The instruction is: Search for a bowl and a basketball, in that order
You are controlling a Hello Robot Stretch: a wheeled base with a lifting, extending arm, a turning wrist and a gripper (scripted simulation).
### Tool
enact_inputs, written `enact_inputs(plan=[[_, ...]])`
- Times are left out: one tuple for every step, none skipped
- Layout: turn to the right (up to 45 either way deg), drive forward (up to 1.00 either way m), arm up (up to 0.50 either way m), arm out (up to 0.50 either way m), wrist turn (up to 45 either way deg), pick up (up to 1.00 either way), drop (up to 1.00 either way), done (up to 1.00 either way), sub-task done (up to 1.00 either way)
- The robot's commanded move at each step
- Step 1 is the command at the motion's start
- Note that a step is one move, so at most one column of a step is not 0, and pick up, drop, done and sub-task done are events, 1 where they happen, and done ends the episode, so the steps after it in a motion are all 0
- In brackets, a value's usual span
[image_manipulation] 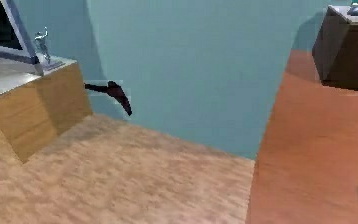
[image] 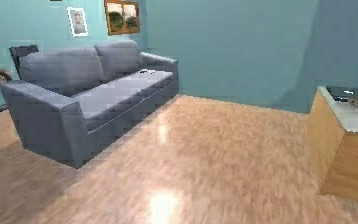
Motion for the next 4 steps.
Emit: enact_inputs(plan=[[-18.0,0.00,0.00,0.00,0.0,0.00,0.00,0.00,0.00],[0.0,0.35,0.00,0.00,0.0,0.00,0.00,0.00,0.00],[-36.0,0.00,0.00,0.00,0.0,0.00,0.00,0.00,0.00],[0.0,1.00,0.00,0.00,0.0,0.00,0.00,0.00,0.00]])
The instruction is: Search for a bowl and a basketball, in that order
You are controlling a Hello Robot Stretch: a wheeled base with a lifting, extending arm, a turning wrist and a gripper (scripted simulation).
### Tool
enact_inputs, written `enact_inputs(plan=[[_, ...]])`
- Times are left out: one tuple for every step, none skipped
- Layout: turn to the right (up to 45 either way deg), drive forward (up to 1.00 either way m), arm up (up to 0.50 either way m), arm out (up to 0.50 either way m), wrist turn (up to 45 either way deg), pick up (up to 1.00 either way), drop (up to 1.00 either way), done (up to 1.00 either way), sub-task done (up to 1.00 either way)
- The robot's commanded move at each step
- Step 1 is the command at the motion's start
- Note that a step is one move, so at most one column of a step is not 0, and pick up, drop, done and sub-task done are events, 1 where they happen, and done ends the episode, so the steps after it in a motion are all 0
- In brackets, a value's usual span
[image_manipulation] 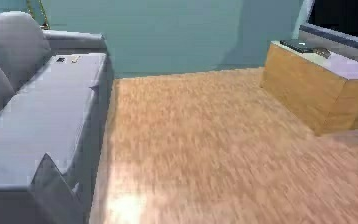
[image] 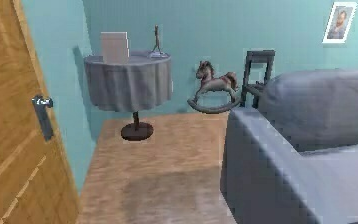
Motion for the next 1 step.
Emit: enact_inputs(plan=[[0.0,1.00,0.00,0.00,0.0,0.00,0.00,0.00,0.00]])
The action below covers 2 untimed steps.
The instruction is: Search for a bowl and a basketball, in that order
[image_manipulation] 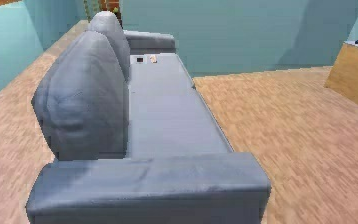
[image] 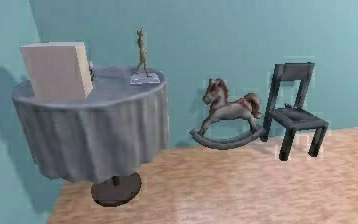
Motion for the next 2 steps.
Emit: enact_inputs(plan=[[-3.0,0.00,0.00,0.00,0.0,0.00,0.00,0.00,0.00],[0.0,0.55,0.00,0.00,0.0,0.00,0.00,0.00,0.00]])
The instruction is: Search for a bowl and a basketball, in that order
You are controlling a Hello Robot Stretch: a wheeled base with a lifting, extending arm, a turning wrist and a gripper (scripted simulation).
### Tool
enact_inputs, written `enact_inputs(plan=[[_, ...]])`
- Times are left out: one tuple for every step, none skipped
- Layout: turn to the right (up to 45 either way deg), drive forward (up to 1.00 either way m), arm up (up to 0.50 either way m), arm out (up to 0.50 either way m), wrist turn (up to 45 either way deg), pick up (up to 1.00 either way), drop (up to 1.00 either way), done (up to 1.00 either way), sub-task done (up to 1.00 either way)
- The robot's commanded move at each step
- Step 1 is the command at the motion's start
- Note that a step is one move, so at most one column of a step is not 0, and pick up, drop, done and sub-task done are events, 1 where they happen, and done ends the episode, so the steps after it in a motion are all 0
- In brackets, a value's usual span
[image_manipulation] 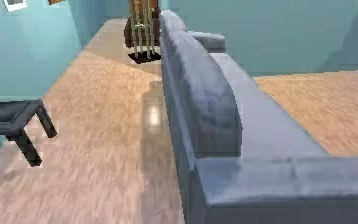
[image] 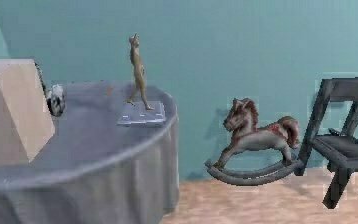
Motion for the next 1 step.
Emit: enact_inputs(plan=[[33.0,0.00,0.00,0.00,0.0,0.00,0.00,0.00,0.00]])
